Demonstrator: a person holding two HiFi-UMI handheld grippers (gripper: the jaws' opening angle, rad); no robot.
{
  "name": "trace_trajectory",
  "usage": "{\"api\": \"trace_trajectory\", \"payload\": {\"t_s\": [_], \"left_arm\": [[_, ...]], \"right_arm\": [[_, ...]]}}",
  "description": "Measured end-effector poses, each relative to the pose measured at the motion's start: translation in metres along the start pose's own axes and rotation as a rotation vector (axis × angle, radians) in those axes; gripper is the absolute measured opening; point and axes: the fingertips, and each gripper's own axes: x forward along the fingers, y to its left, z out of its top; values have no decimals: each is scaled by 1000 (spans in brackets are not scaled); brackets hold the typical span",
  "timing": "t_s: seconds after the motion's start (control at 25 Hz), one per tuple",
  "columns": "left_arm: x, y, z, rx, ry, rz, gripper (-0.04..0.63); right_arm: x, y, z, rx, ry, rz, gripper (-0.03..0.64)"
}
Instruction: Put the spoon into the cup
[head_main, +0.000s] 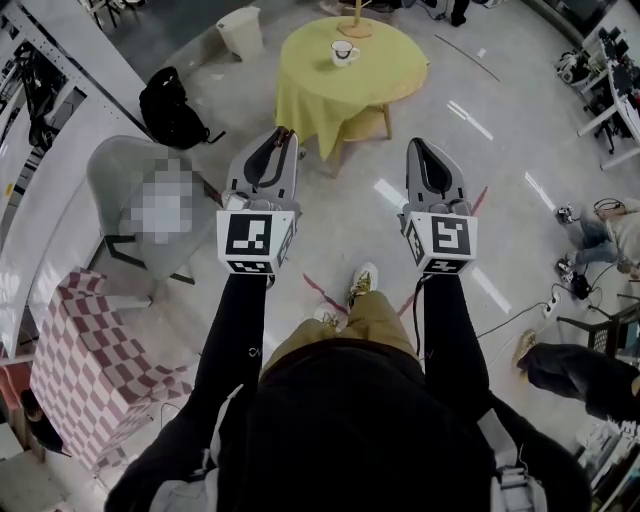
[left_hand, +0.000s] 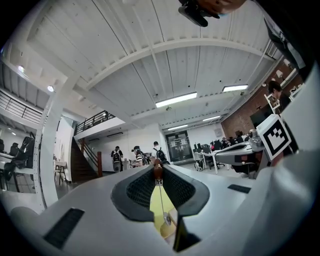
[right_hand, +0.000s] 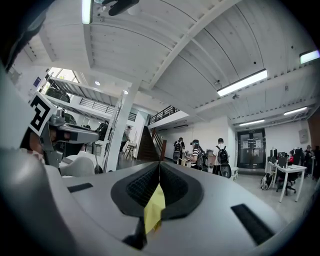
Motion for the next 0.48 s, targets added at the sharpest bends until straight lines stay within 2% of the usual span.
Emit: {"api": "trace_trajectory", "payload": {"t_s": [0.2,0.48], "left_arm": [[19,0,-3,11,1,-22,57],[59,13,-16,15,18,-13,57]], "right_arm": [[18,-15,1,-2,-17,-14,26],[64,-29,-9,3,-21,12,26]]}}
